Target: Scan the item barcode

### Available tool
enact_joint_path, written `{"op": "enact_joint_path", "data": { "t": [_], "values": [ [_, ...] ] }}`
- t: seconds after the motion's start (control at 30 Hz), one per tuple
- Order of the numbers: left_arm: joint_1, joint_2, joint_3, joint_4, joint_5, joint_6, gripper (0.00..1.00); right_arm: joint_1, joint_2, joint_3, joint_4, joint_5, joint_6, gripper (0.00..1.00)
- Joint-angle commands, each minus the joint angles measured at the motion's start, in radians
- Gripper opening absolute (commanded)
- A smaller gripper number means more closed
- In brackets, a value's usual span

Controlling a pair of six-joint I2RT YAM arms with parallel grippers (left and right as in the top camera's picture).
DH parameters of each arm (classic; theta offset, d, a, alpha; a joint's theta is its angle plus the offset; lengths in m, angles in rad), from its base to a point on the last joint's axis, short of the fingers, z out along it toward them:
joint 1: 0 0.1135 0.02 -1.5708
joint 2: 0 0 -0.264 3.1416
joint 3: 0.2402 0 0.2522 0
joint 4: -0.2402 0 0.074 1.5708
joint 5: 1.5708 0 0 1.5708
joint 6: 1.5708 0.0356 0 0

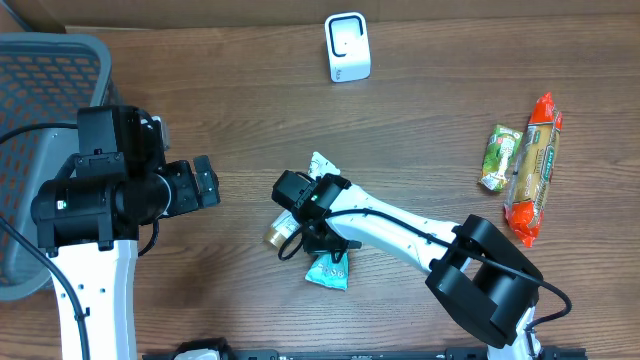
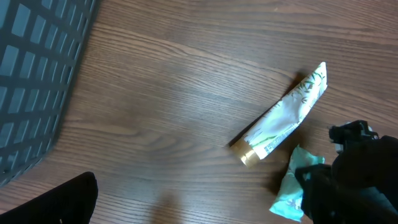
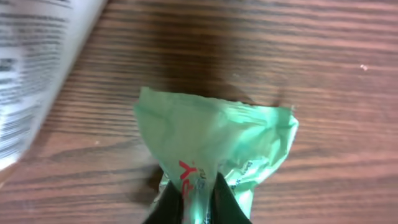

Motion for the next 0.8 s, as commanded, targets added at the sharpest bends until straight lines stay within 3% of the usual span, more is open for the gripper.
{"op": "enact_joint_path", "data": {
  "t": [0.0, 0.13, 0.2, 0.3, 0.43, 0.57, 0.77],
  "values": [
    [0.003, 0.000, 0.010, 0.004, 0.004, -0.017, 1.00, -0.001, 0.023, 0.017, -0.022, 0.016, -0.083, 0.04],
    [0.003, 0.000, 0.010, 0.003, 0.004, -0.017, 1.00, -0.002, 0.005, 0.022, -0.045, -0.021, -0.135, 0.04],
    [0.003, 0.000, 0.010, 0.003, 0.004, -0.017, 1.00, -0.004, -0.026, 0.023, -0.012, -0.105, -0.229, 0.04],
    [0.003, 0.000, 0.010, 0.003, 0.004, -0.017, 0.99, -0.035, -0.089, 0.022, 0.077, -0.360, -0.406, 0.04],
    [0.003, 0.000, 0.010, 0.003, 0.004, -0.017, 1.00, -0.108, -0.126, 0.009, 0.213, -0.680, -0.517, 0.04],
    [0.003, 0.000, 0.010, 0.003, 0.004, -0.017, 0.99, -0.179, -0.116, -0.113, 0.428, -0.906, -0.514, 0.04],
    [0.003, 0.000, 0.010, 0.003, 0.004, -0.017, 1.00, -0.270, -0.110, -0.366, 0.692, -1.029, -0.428, 0.04]
  ]
}}
